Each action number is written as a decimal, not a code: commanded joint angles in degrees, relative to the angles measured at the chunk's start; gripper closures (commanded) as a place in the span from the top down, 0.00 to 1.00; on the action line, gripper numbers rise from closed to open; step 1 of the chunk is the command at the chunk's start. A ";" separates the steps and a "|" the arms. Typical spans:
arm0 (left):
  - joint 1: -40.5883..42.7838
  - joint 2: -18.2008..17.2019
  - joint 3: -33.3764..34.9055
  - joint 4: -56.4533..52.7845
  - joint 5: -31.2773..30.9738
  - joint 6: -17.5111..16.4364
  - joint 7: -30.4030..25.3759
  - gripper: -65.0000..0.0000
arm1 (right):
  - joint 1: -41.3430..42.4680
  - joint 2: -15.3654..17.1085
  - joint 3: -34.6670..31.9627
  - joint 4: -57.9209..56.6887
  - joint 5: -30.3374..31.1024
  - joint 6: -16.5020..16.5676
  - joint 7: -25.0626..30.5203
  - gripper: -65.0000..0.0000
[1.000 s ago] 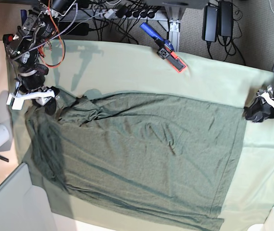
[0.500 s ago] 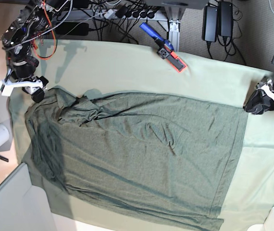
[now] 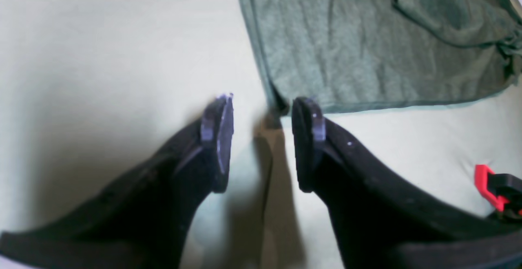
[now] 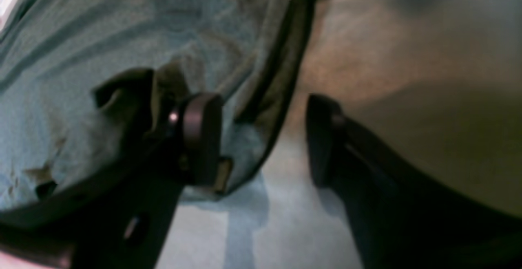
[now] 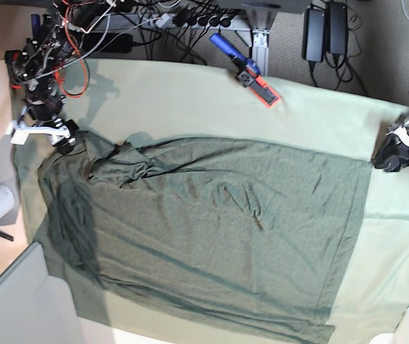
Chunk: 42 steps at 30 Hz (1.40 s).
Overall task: Fold the T-shirt properly
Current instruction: 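Drag the shirt's collar edge toward the robot with both grippers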
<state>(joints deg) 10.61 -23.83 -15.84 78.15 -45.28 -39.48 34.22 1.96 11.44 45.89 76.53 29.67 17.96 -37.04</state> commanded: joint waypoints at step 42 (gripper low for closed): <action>-1.31 2.34 0.37 1.84 -6.34 -0.52 6.34 0.00 | 0.11 3.04 -2.73 0.55 0.00 0.28 -3.76 0.00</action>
<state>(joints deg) 9.72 -20.64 -15.20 78.78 -50.24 -39.05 41.17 1.54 13.17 42.74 75.94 29.12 18.02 -41.34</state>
